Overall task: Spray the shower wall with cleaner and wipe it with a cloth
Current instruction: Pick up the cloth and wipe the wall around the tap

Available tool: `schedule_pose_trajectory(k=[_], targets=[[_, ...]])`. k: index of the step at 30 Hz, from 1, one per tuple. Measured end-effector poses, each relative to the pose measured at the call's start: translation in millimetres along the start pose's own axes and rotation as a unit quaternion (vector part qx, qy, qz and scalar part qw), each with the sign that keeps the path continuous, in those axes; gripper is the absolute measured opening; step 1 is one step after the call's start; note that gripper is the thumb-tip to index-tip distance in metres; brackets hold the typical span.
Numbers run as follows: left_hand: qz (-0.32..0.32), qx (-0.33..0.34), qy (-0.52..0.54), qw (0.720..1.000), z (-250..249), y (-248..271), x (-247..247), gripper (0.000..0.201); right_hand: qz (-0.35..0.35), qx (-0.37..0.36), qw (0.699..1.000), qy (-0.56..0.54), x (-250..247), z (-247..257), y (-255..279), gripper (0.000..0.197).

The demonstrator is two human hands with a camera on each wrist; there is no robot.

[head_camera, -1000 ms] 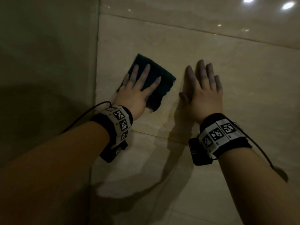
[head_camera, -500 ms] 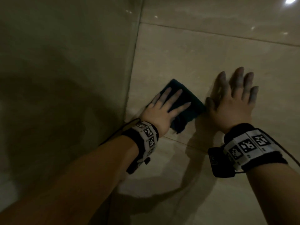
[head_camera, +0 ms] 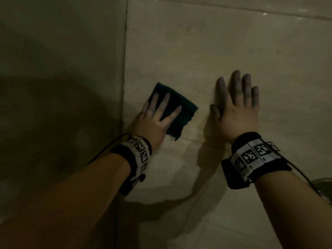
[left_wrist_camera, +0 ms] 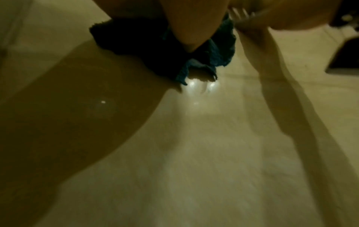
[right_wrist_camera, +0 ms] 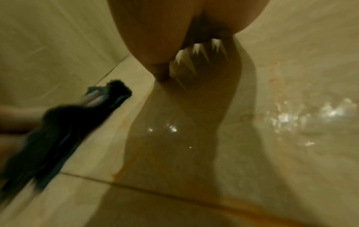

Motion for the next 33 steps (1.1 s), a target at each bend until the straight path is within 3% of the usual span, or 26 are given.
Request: schedule_pose_trajectory(k=[6,10,15,22,24,29,33], targets=[[0.044,-0.067,0.059,0.995,-17,20,18,0.073,0.02,0.01,1.0,0.001,3,1,0,0.068],[0.048,-0.067,0.047,0.995,-18,16,11,0.063,0.008,0.001,1.0,-0.014,-12,-9,2,0.063],[0.05,-0.061,0.025,0.997,-34,-25,-23,0.06,-0.047,0.111,0.992,-0.044,-34,-59,1,0.066],[0.062,-0.052,0.014,0.997,-57,-50,-41,0.064,-0.043,0.086,0.995,-0.016,-15,-63,11,0.064],[0.089,-0.032,-0.005,0.996,-66,-43,-29,0.064,-0.04,0.082,0.996,-0.012,-7,-62,16,0.064],[0.019,0.047,0.006,0.999,-87,-10,-2,0.057,-0.021,0.072,0.997,0.007,4,-62,25,0.065],[0.053,0.07,0.007,0.996,-98,5,17,0.058,-0.012,0.07,0.997,-0.002,5,-61,28,0.066]])
Point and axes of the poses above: each hand's wrist, its own y-axis away from the middle knuckle, its own x-axis out of the palm, z = x × y, the point moved 7 cm from there along -y, towards the middle knuckle, and after that the axes turned 6 degrees about z, right-handed, at the moved point
